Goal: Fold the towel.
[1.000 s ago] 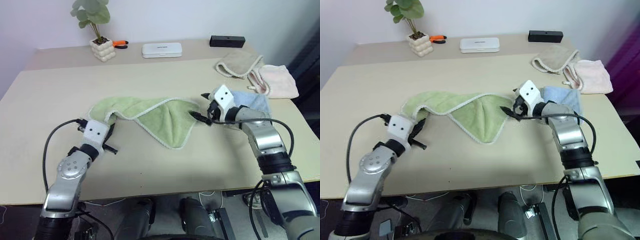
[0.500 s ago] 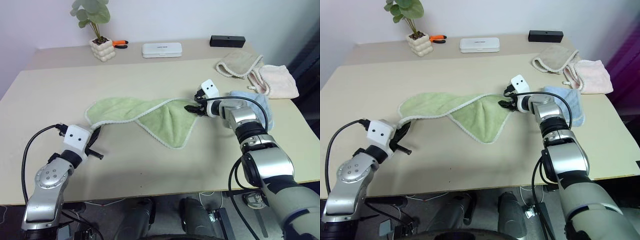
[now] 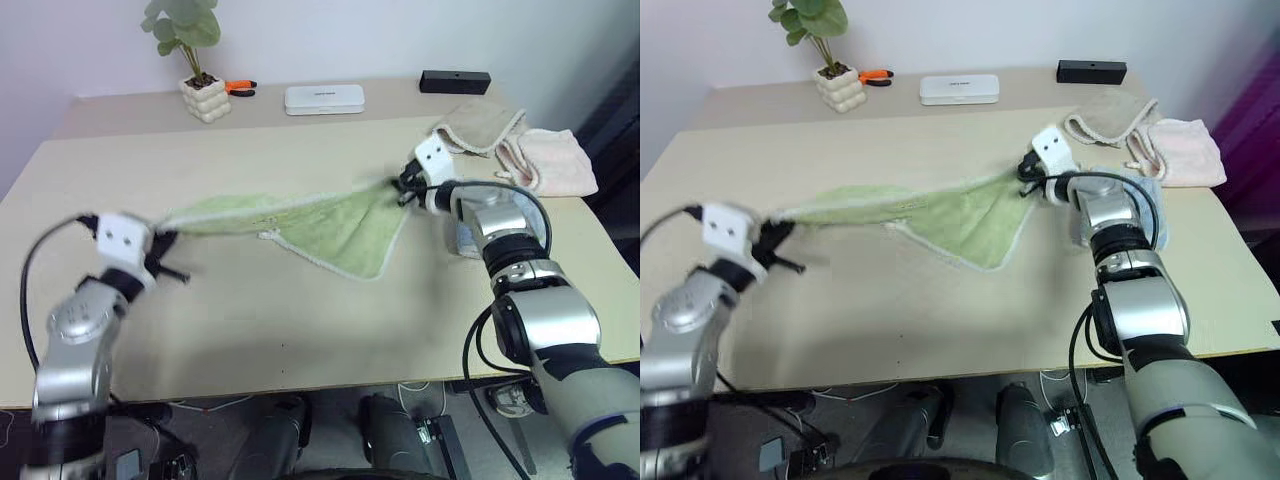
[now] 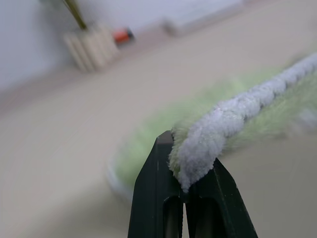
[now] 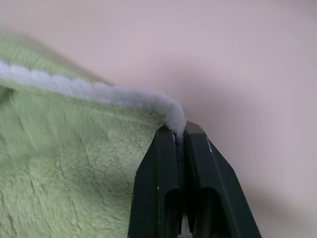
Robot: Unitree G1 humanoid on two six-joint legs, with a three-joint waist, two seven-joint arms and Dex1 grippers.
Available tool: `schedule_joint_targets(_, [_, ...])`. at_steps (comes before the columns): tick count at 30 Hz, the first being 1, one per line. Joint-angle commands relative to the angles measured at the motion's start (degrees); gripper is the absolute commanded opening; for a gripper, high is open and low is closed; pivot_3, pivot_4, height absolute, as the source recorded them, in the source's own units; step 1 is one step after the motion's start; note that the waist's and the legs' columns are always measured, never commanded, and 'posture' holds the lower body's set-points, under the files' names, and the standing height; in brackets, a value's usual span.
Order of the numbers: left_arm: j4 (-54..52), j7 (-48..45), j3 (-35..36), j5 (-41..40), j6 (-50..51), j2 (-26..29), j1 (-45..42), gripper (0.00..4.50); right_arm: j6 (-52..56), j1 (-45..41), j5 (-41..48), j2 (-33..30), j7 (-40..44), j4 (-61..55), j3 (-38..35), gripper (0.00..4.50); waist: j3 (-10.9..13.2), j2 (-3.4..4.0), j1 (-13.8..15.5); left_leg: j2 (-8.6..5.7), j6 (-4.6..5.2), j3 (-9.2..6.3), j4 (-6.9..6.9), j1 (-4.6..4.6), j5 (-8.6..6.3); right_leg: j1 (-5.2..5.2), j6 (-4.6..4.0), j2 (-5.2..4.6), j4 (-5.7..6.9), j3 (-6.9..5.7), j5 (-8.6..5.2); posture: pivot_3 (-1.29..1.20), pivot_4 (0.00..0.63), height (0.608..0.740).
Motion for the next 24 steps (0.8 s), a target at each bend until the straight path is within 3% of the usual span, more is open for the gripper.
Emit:
schedule_joint_targets(1, [9.2,3.44,3.68,-0.18,-3.18,3.48,-13.92,0.0,-8.32,-8.36,-1.67,-2.44,-4.71,-0.45,-1.46,0.06,0.0,-0.01,-0.19,0.01,0.0,0.0,-0.02,-0.01,0.0,-0.02,0.01,0.03,-0.03,0.01,0.0,0.0,0.15,0.74])
schedule_joint_targets(5, [17.73,3.87,5.23,-0.81,-6.39,6.46,-25.3,0.0,-13.5,-12.74,-0.71,-3.37,-4.08,-1.34,-2.56,0.06,-0.01,-0.07,-0.98,0.01,-0.29,0.05,-0.07,-0.06,0.13,-0.1,0.1,0.01,-0.07,0.05,0.04,0.0,0.15,0.74])
schedule_joint_targets(9, [17.12,0.53,6.15,-2.21,-6.9,8.6,-23.88,0.0,-15.58,-11.74,1.06,-3.61,0.61,-5.58,-3.28,0.06,-0.02,-0.04,-2.01,0.01,-0.15,0.17,-0.1,-0.07,-0.03,-0.11,0.15,-0.01,-0.14,0.08,0.0,0.0,0.15,0.74])
schedule_joint_targets(12, [9.07,-5.39,10.13,-7.0,-2.55,10.16,-12.62,0.0,-15.4,-3.69,4.08,-4.93,11.78,-17.58,-1.64,0.06,-0.02,-0.04,-3.07,0.02,-0.13,0.2,-0.11,-0.08,-0.04,-0.17,0.15,0.0,-0.14,0.12,0.0,0.0,0.15,0.74])
schedule_joint_targets(16, [-2.67,-11.31,14.87,-12.8,5.25,10.88,6.58,0.0,-6.9,10.37,8.54,-8.23,23.02,-35.74,0.52,0.06,-0.02,-0.03,-3.19,0.09,-0.1,0.22,-0.08,-0.1,-0.1,-0.23,0.15,0.04,-0.13,0.21,0.0,0.0,0.15,0.74])
schedule_joint_targets(20, [-11.92,-16.14,18.65,-16.06,10.69,10.97,22.8,0.0,3.16,22.47,12.85,-13.84,31.35,-51.11,1.49,0.06,0.03,0.0,-2.0,0.18,0.14,0.27,-0.01,-0.1,-0.25,-0.26,0.05,0.05,0.02,0.28,0.06,0.0,0.15,0.74])
schedule_joint_targets(24, [-17.56,-20.49,22.61,-20.48,16.41,11.48,33.42,0.0,11.77,30.92,17.18,-19.65,37.01,-61.69,1.17,0.06,0.01,-0.03,-0.85,0.57,0.1,0.62,0.07,0.01,-0.26,-0.06,-0.29,0.12,-0.03,0.29,-0.05,0.0,0.15,0.74])
